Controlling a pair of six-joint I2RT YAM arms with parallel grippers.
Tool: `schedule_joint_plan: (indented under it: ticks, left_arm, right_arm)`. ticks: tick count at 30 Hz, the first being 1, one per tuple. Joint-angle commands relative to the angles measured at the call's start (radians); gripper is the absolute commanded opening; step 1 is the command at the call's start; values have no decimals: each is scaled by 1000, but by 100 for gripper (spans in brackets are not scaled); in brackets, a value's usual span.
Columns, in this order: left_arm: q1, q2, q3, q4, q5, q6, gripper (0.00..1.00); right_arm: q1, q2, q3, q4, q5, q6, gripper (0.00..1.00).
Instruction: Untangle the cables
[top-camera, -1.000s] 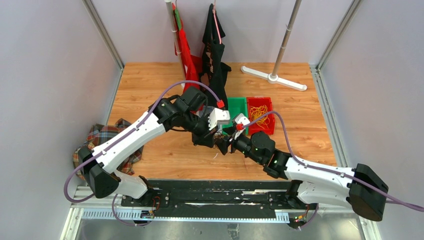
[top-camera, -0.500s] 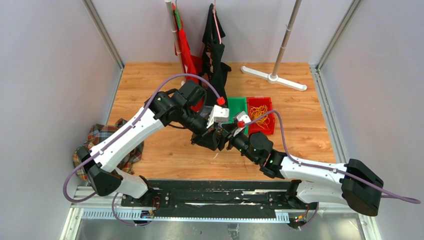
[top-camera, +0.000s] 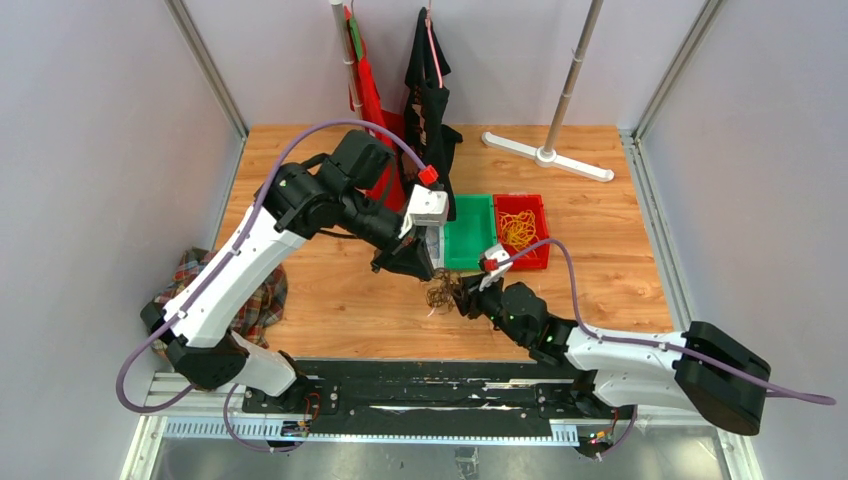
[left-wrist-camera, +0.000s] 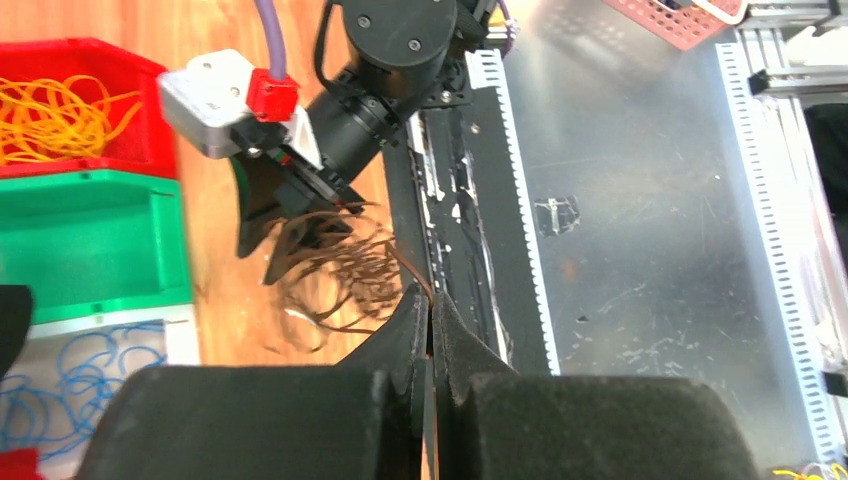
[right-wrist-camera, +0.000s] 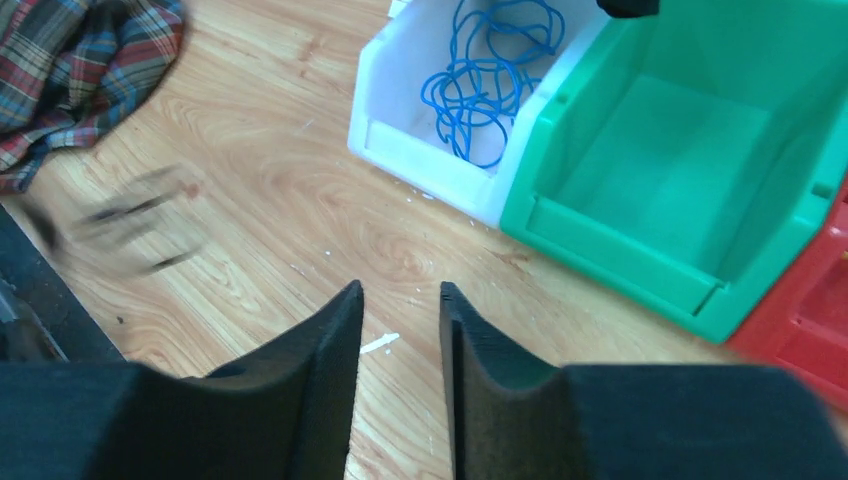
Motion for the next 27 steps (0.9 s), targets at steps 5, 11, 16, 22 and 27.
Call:
schedule_joint_plan:
  ticks: [5, 11, 16, 22, 27]
  left_arm:
    - [11, -19, 97, -26, -169, 25, 0]
    - [11, -17, -2, -26, -261, 29, 0]
    - [11, -2, -45, -27, -262, 19, 1]
    - [11, 5, -78, 1, -273, -26, 1]
    - [11, -4, -133, 57, -304, -125, 1]
  right_arm:
    - [11, -158, -48, -155, 42, 82, 22]
    - [17, -398, 49, -378, 4, 15, 57]
    - [18, -451, 146, -421, -64, -59, 68]
    - [23, -368, 229, -363, -148, -111, 69]
    - [46, -302, 249, -270, -169, -149, 69]
